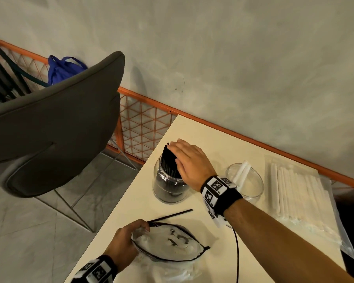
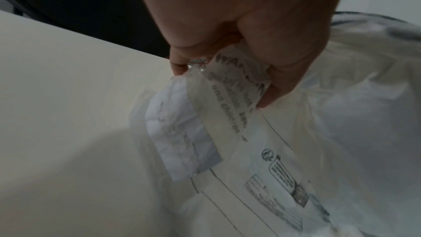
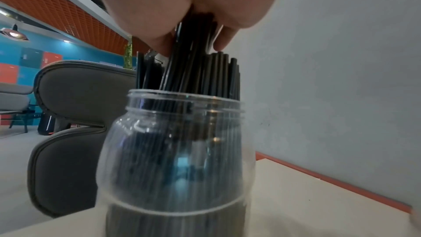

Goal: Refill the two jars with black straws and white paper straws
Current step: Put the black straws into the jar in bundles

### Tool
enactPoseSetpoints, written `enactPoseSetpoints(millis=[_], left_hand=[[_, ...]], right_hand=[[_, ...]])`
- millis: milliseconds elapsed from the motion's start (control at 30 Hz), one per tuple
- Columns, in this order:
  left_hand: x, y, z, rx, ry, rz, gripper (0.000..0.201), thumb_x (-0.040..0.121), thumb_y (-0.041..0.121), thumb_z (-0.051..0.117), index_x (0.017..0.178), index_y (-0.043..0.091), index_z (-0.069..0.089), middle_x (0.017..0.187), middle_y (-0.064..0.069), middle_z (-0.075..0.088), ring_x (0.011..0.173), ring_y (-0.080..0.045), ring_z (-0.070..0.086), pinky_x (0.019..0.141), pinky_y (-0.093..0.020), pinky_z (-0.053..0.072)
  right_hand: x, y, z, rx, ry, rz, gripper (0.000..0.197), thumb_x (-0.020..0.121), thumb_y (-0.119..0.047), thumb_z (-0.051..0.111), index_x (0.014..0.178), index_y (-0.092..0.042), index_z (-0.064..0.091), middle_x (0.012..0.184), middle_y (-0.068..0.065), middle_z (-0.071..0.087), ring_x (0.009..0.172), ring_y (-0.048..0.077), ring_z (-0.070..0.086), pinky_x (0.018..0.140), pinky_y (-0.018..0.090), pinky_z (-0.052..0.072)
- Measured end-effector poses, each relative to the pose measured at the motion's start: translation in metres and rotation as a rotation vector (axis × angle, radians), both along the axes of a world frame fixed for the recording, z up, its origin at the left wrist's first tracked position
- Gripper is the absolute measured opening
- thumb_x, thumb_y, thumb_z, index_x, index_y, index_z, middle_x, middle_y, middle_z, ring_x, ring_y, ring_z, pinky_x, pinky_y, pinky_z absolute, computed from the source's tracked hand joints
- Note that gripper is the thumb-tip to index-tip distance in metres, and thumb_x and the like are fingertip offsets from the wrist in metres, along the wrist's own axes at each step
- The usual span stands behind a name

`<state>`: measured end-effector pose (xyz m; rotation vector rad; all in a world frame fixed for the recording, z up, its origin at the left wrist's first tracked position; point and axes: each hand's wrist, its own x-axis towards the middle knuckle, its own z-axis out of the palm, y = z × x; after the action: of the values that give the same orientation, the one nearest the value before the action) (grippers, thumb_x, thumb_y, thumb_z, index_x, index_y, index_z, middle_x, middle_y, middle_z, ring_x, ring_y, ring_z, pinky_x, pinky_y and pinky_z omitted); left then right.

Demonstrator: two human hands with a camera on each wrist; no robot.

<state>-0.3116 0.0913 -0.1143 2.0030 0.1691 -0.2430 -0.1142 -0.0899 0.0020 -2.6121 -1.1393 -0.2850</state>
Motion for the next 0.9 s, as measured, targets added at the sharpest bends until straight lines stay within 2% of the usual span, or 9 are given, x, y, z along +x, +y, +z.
enactPoseSetpoints(millis=[133,233,333,400,533,633,767,833,900], left_hand=[[-0.001,0.000,0.004,0.030,-0.026,-0.007,0.024,0.067,0.011,0.057,0.082,0.030,0.060,0.083,0.009,0.067,0.078,-0.008,0.060,0.072,-0.019,0.046],[0.001,0.001,0.003,0.042,-0.023,-0.014,0.029,0.070,0.003,0.060,0.083,0.029,0.060,0.084,0.008,0.067,0.078,-0.010,0.061,0.073,-0.022,0.048],[0.001,0.001,0.003,0.042,-0.022,-0.016,0.026,0.071,0.005,0.059,0.084,0.027,0.060,0.083,0.006,0.067,0.078,-0.014,0.061,0.073,-0.024,0.048],[0.001,0.002,0.002,0.046,-0.026,-0.013,0.027,0.070,0.005,0.058,0.083,0.028,0.059,0.083,0.007,0.067,0.079,-0.013,0.061,0.074,-0.023,0.048],[0.001,0.002,0.003,0.037,-0.019,-0.001,0.026,0.065,0.011,0.053,0.082,0.029,0.060,0.082,0.007,0.068,0.079,-0.012,0.061,0.073,-0.024,0.049],[0.001,0.003,0.003,0.025,-0.017,-0.001,0.027,0.065,0.008,0.054,0.082,0.028,0.060,0.081,0.006,0.068,0.078,-0.014,0.062,0.073,-0.026,0.050],[0.001,0.003,0.004,0.017,-0.011,0.005,0.026,0.065,0.011,0.054,0.082,0.029,0.060,0.080,0.006,0.068,0.076,-0.012,0.062,0.071,-0.024,0.049],[0.001,0.002,0.005,0.011,-0.014,0.006,0.027,0.063,0.012,0.053,0.082,0.030,0.059,0.080,0.007,0.068,0.076,-0.012,0.062,0.070,-0.023,0.049],[0.001,0.003,0.006,0.006,-0.017,0.006,0.025,0.064,0.013,0.054,0.081,0.030,0.059,0.079,0.007,0.067,0.075,-0.013,0.061,0.070,-0.024,0.049]], right_hand=[[-0.002,0.002,0.003,-0.063,-0.076,-0.026,0.051,0.097,-0.019,0.046,0.147,-0.016,0.040,0.156,-0.002,0.038,0.147,0.015,0.026,0.118,0.033,0.020],[-0.010,0.001,-0.001,-0.036,-0.041,-0.081,0.048,0.100,-0.021,0.042,0.147,-0.014,0.042,0.157,0.000,0.036,0.147,0.017,0.026,0.118,0.038,0.024],[-0.014,-0.002,-0.009,0.018,0.035,-0.067,0.046,0.102,-0.025,0.036,0.146,-0.012,0.042,0.157,0.001,0.035,0.140,0.020,0.038,0.115,0.036,0.031],[-0.013,-0.003,-0.009,0.073,0.039,-0.051,0.048,0.101,-0.029,0.031,0.144,-0.012,0.045,0.154,0.002,0.040,0.137,0.019,0.042,0.114,0.037,0.034],[-0.016,-0.009,-0.018,0.064,0.005,-0.034,0.048,0.101,-0.028,0.030,0.143,-0.012,0.047,0.151,0.002,0.045,0.142,0.016,0.036,0.117,0.034,0.027],[-0.016,-0.014,-0.026,0.107,0.060,0.000,0.046,0.102,-0.029,0.032,0.141,-0.012,0.051,0.149,0.001,0.048,0.142,0.014,0.036,0.116,0.033,0.027],[-0.029,-0.016,-0.031,-0.077,-0.007,-0.058,0.054,0.103,-0.040,0.025,0.152,-0.019,0.031,0.161,-0.006,0.025,0.150,0.010,0.014,0.120,0.031,0.009],[-0.035,-0.017,-0.034,-0.111,-0.032,-0.074,0.057,0.102,-0.042,0.026,0.154,-0.019,0.028,0.163,-0.005,0.021,0.151,0.011,0.009,0.120,0.035,0.010],[-0.038,-0.017,-0.024,-0.068,-0.037,-0.045,0.052,0.102,-0.041,0.031,0.149,-0.020,0.037,0.160,-0.005,0.028,0.150,0.012,0.014,0.118,0.037,0.015]])
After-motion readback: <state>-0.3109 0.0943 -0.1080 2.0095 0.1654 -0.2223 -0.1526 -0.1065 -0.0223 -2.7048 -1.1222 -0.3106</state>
